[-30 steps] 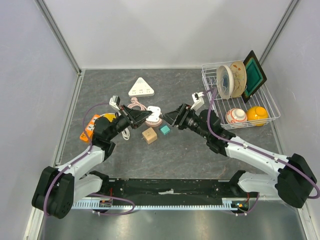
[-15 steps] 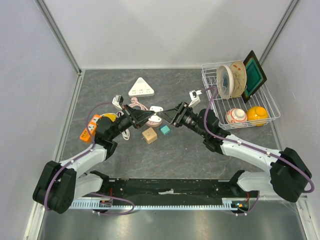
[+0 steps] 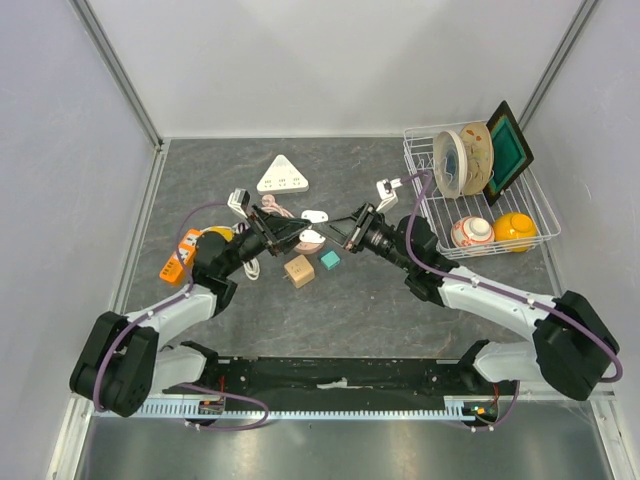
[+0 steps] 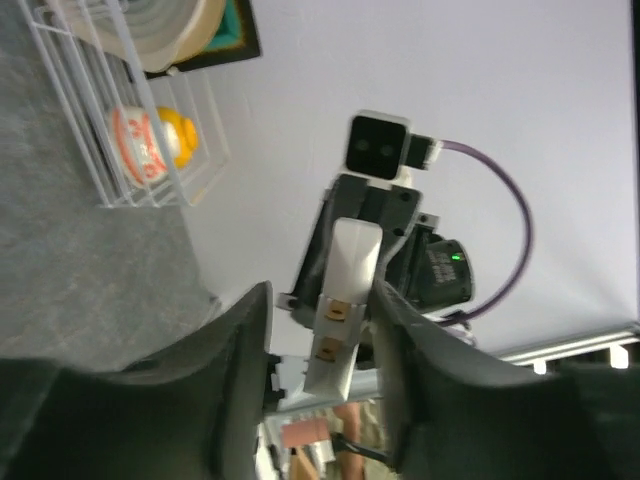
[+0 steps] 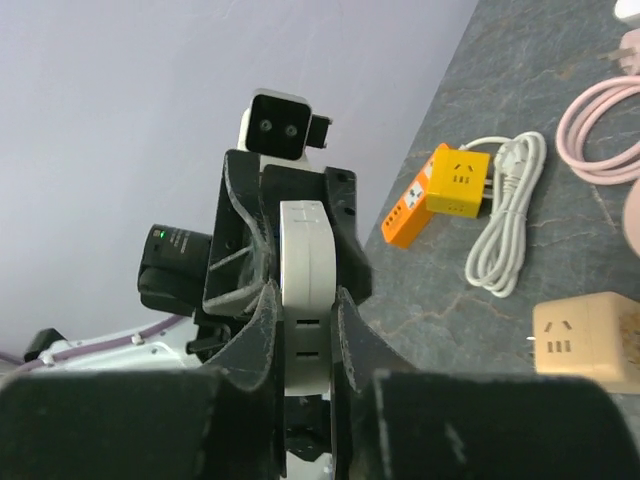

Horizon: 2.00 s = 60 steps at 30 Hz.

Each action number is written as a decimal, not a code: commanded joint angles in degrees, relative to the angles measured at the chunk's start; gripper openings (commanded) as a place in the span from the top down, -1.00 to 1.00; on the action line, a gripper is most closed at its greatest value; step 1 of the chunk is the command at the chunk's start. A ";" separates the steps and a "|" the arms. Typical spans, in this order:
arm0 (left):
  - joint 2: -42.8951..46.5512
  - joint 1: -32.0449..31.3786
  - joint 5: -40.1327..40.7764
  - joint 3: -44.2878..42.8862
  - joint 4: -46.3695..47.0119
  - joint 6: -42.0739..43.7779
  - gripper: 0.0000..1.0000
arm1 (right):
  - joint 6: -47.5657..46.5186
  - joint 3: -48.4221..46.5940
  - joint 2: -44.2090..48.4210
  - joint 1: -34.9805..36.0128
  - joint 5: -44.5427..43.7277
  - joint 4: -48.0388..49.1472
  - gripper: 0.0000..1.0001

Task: Insert the plug

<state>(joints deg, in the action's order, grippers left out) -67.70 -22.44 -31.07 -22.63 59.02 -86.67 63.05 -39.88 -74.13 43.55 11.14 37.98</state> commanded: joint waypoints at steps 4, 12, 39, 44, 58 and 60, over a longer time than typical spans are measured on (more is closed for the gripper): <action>-1.38 4.94 -6.36 -3.37 -13.82 10.44 -0.84 | -14.86 -7.02 4.35 -4.08 -0.50 -18.43 1.00; -3.99 5.74 8.63 -25.25 -63.47 44.28 -0.93 | -29.81 -22.07 -2.06 -4.88 -13.83 -48.92 1.00; -44.09 2.58 17.71 -53.22 -78.10 56.17 -0.89 | -38.26 -23.84 -7.96 -5.05 -17.73 -52.04 1.00; -42.17 -1.64 17.53 -52.17 -77.49 54.51 -0.89 | -38.26 -25.60 -9.19 -5.05 -17.11 -53.09 1.00; -31.44 -9.65 23.51 -40.21 -66.23 41.67 -0.81 | -51.26 -35.26 -14.20 -7.60 -24.32 -65.66 1.00; -30.22 -9.47 24.64 -40.56 -67.28 42.72 -0.80 | -52.58 -37.45 -16.66 -8.92 -21.78 -66.80 1.00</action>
<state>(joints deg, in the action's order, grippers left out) -102.24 -33.08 -11.33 -62.92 -10.22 -42.72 16.38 -72.07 -87.72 36.56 -11.97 -26.24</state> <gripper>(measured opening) 0.905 0.223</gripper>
